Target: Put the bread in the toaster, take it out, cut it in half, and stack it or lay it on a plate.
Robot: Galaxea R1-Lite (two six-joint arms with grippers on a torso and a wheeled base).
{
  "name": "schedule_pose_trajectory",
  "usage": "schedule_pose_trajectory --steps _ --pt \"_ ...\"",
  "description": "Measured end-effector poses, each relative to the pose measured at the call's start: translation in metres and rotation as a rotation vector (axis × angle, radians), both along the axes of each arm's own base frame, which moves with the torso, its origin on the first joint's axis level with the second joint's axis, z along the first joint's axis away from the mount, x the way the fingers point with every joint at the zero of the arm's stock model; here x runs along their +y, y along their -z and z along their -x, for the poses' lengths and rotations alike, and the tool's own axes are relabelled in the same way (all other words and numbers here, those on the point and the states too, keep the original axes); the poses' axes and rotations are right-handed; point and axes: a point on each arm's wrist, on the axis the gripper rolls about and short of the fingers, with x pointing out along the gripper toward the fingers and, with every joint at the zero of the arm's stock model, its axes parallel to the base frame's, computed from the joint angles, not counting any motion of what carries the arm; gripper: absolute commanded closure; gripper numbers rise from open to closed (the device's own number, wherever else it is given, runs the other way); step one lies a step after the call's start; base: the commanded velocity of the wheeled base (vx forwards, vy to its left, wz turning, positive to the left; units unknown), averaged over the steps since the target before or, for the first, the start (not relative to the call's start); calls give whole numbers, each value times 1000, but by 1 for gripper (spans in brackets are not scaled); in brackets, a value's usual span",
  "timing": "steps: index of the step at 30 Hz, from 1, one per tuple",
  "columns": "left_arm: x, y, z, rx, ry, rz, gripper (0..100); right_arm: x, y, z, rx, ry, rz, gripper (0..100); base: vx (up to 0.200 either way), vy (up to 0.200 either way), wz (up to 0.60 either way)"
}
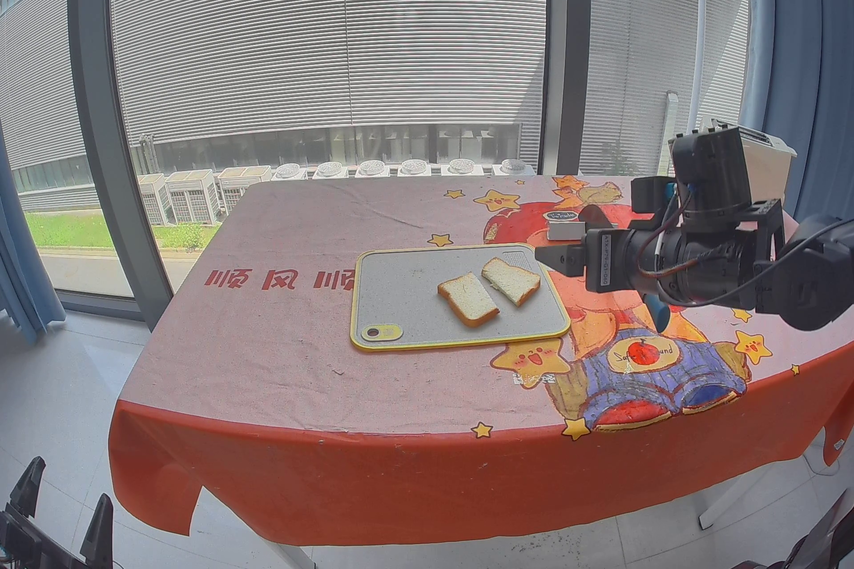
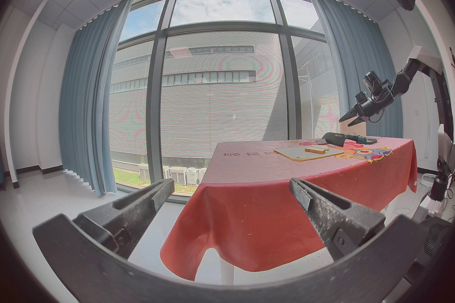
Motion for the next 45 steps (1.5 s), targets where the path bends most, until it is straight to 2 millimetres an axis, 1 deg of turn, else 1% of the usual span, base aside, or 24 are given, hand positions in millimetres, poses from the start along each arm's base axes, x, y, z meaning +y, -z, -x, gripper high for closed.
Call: schedule_pose_trajectory --steps 5,10,15,23,34,39,45 --pt "0 0 0 0 0 0 0 -2 -10 -6 -3 11 -3 0 0 0 0" --pt "0 0 0 0 0 0 0 -3 -15 -9 20 16 9 0 0 0 0" --pt "0 0 0 0 0 0 0 -1 -15 -15 34 19 17 0 0 0 0" --pt "0 0 0 0 0 0 0 5 -5 -26 56 21 29 0 0 0 0" --pt "0 0 0 0 0 0 0 10 6 -34 83 24 40 0 0 0 0" --pt "0 0 0 0 0 0 0 10 11 -39 93 31 42 0 0 0 0" --pt "0 0 0 0 0 0 0 8 22 -51 117 55 51 0 0 0 0"
